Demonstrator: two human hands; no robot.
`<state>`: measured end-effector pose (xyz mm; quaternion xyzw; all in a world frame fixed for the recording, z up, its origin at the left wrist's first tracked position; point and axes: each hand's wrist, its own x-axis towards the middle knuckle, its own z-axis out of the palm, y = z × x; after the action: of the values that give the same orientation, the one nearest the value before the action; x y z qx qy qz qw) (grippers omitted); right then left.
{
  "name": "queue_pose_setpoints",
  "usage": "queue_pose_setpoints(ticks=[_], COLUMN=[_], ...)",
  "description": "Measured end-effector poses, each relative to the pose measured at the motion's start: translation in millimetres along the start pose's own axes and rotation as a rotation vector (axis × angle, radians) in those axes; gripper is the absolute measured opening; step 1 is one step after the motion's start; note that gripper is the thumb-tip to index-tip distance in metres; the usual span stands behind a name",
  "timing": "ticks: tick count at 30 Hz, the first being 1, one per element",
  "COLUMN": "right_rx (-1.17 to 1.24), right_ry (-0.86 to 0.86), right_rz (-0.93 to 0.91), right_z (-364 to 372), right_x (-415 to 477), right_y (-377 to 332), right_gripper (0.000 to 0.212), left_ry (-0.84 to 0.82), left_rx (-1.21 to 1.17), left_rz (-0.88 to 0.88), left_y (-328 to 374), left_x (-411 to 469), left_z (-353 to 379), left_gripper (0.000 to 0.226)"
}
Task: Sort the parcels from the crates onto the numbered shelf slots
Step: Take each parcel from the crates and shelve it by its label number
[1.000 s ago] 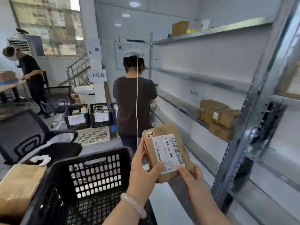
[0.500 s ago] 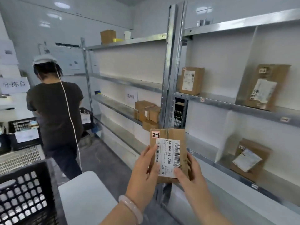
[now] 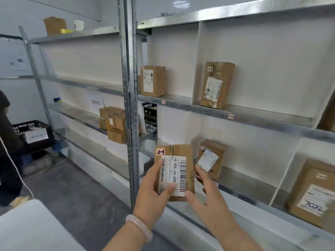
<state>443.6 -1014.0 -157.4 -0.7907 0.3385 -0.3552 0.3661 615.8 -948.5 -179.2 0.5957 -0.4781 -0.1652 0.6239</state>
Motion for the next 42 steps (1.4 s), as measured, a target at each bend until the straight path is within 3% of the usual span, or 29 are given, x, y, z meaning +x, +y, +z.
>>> queue_pose_setpoints(ticks=[9,21,42], right_rx=[-0.250,-0.501,-0.569], right_ry=[-0.048,-0.106,-0.318], right_rz=[-0.019,-0.010,-0.079], right_z=[13,77,120], right_x=[53,176,342], right_y=[37,59,141], right_gripper=[0.070,0.066,0.065], left_ry=[-0.037,-0.122,-0.073], left_rx=[0.042,0.079,0.042], left_rz=[-0.034,-0.013,-0.161], left_y=[-57,-144,-242], left_x=[57,190,341], left_z=[8,-36,-27], left_gripper=[0.074,0.076,0.072])
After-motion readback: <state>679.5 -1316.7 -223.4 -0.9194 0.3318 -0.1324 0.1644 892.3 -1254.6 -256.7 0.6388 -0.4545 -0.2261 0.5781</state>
